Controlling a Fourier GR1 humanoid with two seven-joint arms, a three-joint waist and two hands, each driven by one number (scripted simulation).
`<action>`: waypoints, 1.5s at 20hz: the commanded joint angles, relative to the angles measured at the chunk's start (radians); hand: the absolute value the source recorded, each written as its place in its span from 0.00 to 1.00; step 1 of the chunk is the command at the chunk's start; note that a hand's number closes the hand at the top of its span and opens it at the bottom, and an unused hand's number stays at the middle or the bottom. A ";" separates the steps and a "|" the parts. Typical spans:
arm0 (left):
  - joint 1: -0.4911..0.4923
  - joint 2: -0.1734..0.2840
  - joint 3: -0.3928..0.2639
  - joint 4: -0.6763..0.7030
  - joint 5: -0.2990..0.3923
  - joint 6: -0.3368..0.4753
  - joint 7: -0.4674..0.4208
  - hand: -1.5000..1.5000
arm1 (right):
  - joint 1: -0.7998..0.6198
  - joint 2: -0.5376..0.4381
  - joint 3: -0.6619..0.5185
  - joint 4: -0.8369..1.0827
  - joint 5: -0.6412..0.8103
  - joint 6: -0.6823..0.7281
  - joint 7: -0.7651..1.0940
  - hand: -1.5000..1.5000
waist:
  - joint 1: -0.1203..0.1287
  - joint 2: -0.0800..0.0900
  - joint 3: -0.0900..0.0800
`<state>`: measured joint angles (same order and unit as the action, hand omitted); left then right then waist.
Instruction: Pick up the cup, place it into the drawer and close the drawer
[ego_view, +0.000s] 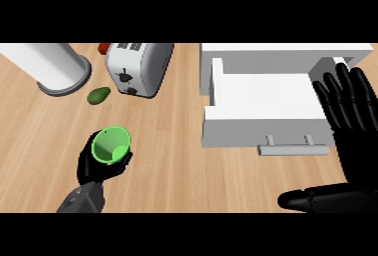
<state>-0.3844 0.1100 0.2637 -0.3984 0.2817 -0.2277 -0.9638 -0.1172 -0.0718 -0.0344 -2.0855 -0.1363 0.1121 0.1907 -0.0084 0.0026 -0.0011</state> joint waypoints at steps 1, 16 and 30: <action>-0.006 0.017 -0.003 0.034 -0.018 -0.040 -0.123 1.00 | -0.023 -0.025 -0.036 0.010 -0.031 0.016 0.004 0.00 | 0.000 0.000 0.000; 0.043 0.043 -0.043 -0.203 -0.004 -0.065 -0.053 1.00 | 0.081 -0.030 -0.046 -0.033 -0.066 0.061 -0.028 0.00 | 0.010 -0.006 0.002; 0.061 -0.071 -0.241 -0.843 0.008 0.076 0.400 1.00 | 0.000 -0.021 -0.025 -0.025 -0.012 -0.002 0.047 0.00 | 0.014 -0.007 0.002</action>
<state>-0.2920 0.0840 0.0692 -1.0998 0.2848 -0.2108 -0.6914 -0.1045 -0.0857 -0.0613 -2.1050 -0.1488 0.1094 0.2213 0.0099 -0.0049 0.0010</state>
